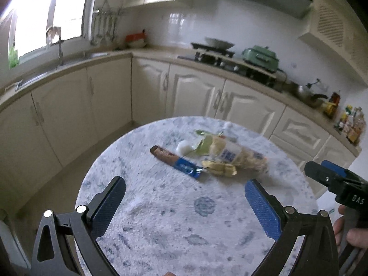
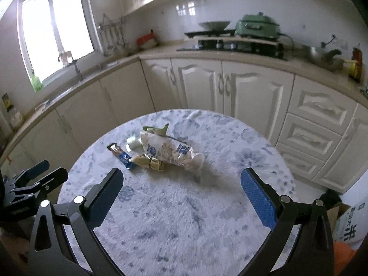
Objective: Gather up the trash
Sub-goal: 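Close the right tool on the clear snack bag with blue print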
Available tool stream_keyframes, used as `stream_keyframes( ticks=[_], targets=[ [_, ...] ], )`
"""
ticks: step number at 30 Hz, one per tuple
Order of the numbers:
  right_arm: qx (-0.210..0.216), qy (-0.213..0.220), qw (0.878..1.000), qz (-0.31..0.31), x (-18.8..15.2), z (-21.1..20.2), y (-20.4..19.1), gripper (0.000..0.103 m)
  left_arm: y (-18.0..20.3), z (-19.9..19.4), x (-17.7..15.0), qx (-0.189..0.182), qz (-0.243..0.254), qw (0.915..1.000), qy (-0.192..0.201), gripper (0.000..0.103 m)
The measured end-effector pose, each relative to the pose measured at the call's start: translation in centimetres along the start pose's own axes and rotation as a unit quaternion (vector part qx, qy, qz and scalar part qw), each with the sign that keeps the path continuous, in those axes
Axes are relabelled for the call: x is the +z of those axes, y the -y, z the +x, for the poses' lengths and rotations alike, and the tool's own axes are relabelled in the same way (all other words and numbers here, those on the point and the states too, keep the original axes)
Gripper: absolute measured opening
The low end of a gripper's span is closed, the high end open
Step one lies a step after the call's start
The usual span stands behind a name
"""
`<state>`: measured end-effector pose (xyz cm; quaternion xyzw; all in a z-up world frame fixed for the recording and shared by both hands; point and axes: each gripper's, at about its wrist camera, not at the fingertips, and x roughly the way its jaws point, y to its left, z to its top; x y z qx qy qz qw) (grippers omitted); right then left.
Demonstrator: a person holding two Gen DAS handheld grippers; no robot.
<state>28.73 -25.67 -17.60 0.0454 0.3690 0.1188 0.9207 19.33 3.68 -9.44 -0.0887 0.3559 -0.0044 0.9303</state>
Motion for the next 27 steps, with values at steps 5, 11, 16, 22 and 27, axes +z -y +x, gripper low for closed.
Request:
stream_keyframes(
  ticks=[5,11,16,22,27],
  targets=[
    [0.005,-0.032,0.999,-0.017,0.7,5.5,-0.2,0.103,-1.6,4.9,1.8,0.011,-0.016,0.9994,-0.028,0.102],
    [0.003,-0.059,0.997,-0.050,1.8,11.3,-0.4,0.103,-1.6,11.1,3.7,0.021,-0.020,0.9976,-0.062,0.101],
    [0.032,-0.090,0.993,-0.065,2.4,15.1,0.0,0.102,-1.6,16.8,5.5,0.027,-0.025,0.9960,-0.081,0.100],
    [0.072,-0.117,0.989,-0.056,1.8,17.1,-0.1,0.074,-1.0,22.9,6.6,0.053,-0.015,0.9913,-0.119,0.084],
    [0.085,-0.109,0.989,-0.051,1.6,16.5,-0.2,0.054,-0.2,24.9,7.6,0.039,-0.003,0.9937,-0.105,0.064]
  ],
)
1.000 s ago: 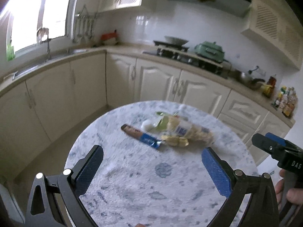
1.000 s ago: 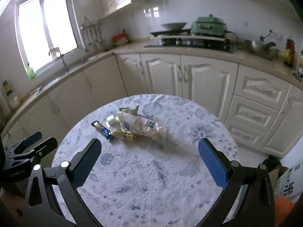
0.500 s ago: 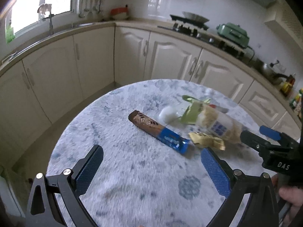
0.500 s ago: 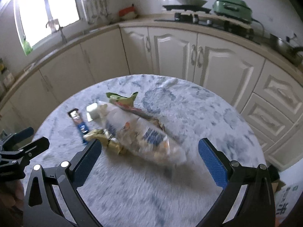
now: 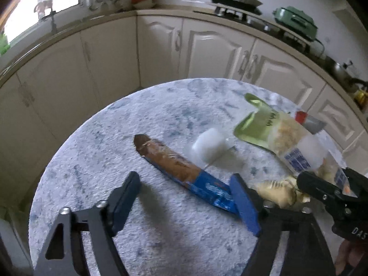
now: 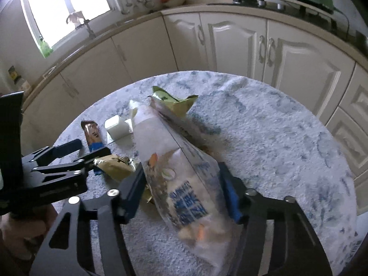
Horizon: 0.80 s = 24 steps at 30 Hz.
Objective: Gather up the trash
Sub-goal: 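Close the right tool on the clear snack bag with blue print, then grasp the blue-wrapped bar with the left tool while the right tool holds the snack bag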
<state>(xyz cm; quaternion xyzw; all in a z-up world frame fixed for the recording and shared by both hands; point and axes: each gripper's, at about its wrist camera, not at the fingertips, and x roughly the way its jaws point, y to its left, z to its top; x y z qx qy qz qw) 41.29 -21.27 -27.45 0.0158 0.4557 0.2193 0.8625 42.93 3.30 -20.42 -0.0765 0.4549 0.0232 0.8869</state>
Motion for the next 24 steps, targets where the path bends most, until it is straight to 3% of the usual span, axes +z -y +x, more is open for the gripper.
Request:
stream_keyframes(
  ticks=[2,7,9,12,16,17,19,20,22,24],
  targets=[
    [-0.001,0.000,1.000,-0.004,-0.1,-0.3,-0.2,0.046,0.3,0.4,0.3,-0.020,0.010,0.9997,0.003,0.035],
    [-0.004,-0.011,1.000,-0.010,-1.5,-1.1,-0.7,0.043,-1.3,1.3,0.2,-0.060,0.015,0.9981,-0.001,0.019],
    [-0.007,-0.012,1.000,-0.010,-1.7,-1.3,-0.8,0.044,-2.2,1.4,0.4,-0.068,0.015,0.9976,-0.001,0.019],
    [-0.014,-0.002,1.000,-0.004,-1.0,-1.5,-0.6,0.063,-2.5,2.0,1.2,-0.059,0.030,0.9978,0.000,0.022],
    [-0.010,0.001,1.000,-0.006,0.6,-0.5,-0.5,0.068,-1.7,3.4,2.4,-0.038,0.045,0.9982,0.006,0.050],
    [-0.008,-0.003,1.000,-0.007,0.8,-0.1,-0.5,0.068,-1.2,3.6,2.4,-0.027,0.051,0.9983,0.009,0.050],
    [-0.013,-0.009,1.000,-0.010,1.1,0.6,-0.5,0.063,-0.4,4.3,2.6,-0.010,0.064,0.9978,0.012,0.046],
    [-0.022,-0.007,1.000,-0.011,1.1,0.7,-0.5,0.055,-0.5,4.4,2.4,-0.009,0.064,0.9978,0.016,0.034],
    [-0.006,-0.007,1.000,0.004,0.9,0.5,0.0,0.047,-1.0,5.0,3.1,-0.032,0.045,0.9983,0.016,0.016],
    [-0.009,-0.003,1.000,0.008,0.6,0.1,0.2,0.043,-1.7,5.1,2.9,-0.052,0.029,0.9982,0.011,0.012]
  ],
)
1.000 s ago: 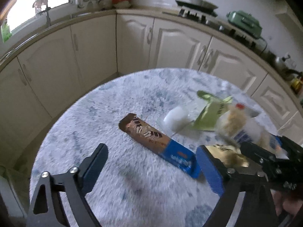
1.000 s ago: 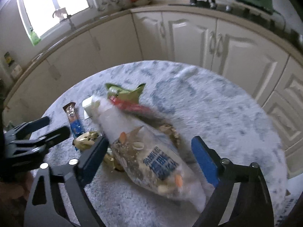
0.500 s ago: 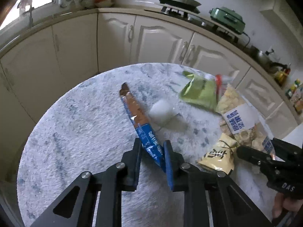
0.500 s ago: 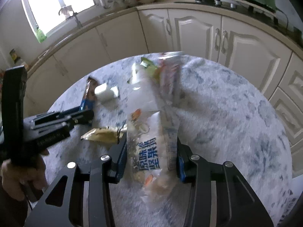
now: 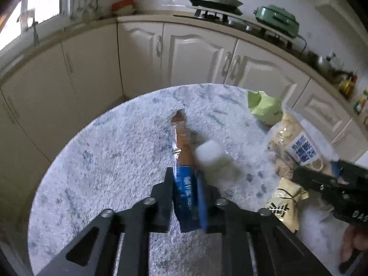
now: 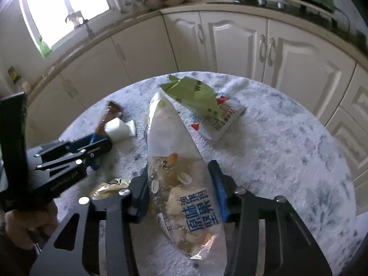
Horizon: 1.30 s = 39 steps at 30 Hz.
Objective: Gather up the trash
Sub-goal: 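Grasp the blue-wrapped bar with the left tool while the right tool holds the snack bag, then carry the bar and snack bag in both tools over the blue bin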
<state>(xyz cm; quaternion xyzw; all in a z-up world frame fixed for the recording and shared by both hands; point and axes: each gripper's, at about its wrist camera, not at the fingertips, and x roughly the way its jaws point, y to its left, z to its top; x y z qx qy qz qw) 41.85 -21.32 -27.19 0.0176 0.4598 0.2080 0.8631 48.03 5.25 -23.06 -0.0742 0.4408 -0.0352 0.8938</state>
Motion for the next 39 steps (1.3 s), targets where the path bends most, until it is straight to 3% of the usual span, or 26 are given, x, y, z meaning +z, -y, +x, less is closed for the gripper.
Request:
stream_keyframes(
  ticks=[6,16,23,31,39],
  targets=[
    [0.012,0.021,0.999,0.041,-2.0,-2.5,0.8,0.034,-1.2,-1.1,-2.8,-0.025,-0.006,0.9997,0.004,0.009],
    [0.005,0.024,0.997,0.072,-8.3,-7.4,0.3,0.030,-1.4,-8.4,-8.9,-0.028,0.019,0.9994,0.000,0.009],
    [0.004,0.042,0.995,0.086,-11.0,-10.5,-0.5,0.030,0.6,-14.8,-13.1,-0.031,0.036,0.9986,0.024,0.009],
    [-0.005,0.102,0.991,0.090,-11.8,-16.1,-1.0,0.030,3.5,-20.8,-13.8,-0.064,0.063,0.9931,0.076,0.009],
    [-0.016,0.159,0.980,0.114,-13.3,-22.5,1.2,0.030,8.9,-25.8,-14.1,-0.119,0.111,0.9799,0.115,0.009]
  ],
)
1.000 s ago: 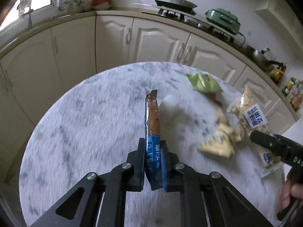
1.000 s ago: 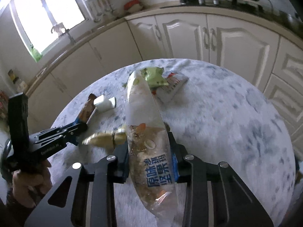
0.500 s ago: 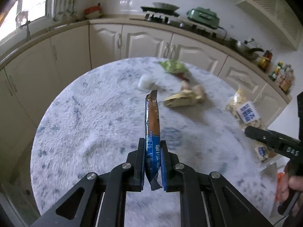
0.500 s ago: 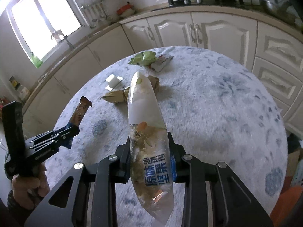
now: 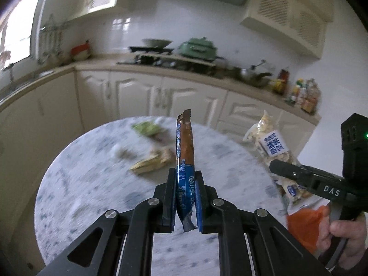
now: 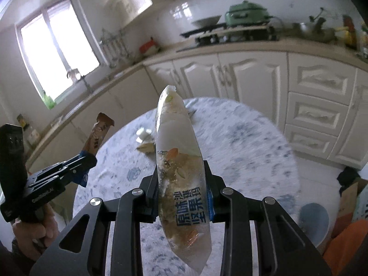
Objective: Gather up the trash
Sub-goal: 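Carry the bar and snack bag in both tools over the blue bin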
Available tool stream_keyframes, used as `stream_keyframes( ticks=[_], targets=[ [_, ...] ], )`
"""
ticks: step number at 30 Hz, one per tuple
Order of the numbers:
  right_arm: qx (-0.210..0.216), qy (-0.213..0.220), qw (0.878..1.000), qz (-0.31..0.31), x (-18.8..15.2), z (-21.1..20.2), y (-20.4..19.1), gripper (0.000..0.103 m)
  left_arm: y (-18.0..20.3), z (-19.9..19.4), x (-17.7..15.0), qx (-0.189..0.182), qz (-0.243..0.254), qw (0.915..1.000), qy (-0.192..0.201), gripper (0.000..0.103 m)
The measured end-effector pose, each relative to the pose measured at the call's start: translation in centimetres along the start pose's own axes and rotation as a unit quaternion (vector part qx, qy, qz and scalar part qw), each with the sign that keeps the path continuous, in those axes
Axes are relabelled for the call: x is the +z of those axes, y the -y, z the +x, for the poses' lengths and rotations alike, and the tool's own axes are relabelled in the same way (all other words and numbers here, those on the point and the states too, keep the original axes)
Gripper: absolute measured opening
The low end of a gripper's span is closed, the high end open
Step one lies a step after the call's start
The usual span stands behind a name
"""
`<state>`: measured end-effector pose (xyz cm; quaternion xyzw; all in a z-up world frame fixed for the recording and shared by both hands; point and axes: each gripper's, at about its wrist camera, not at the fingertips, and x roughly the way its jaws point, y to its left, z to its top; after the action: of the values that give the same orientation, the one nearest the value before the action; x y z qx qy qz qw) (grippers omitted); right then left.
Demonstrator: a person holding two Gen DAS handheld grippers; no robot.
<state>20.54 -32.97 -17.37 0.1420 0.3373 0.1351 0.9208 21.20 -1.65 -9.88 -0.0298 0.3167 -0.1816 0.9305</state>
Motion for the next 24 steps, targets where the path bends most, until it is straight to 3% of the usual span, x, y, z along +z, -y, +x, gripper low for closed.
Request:
stream_keyframes(
  ticks=[7,14,24],
  targets=[
    [-0.044,0.060,0.997,0.030,0.6,-6.8,4.2,0.030,5.5,-0.6,1.4,-0.055,0.038,0.9977,0.016,0.009],
    [-0.097,0.096,0.987,0.082,-0.5,-12.2,9.7,0.030,11.9,0.9,2.4,-0.118,0.073,0.9902,0.013,0.009],
    [-0.170,0.113,0.967,0.149,-2.7,-17.0,17.8,0.030,19.6,6.4,3.5,-0.195,0.098,0.9751,-0.040,0.009]
  ],
)
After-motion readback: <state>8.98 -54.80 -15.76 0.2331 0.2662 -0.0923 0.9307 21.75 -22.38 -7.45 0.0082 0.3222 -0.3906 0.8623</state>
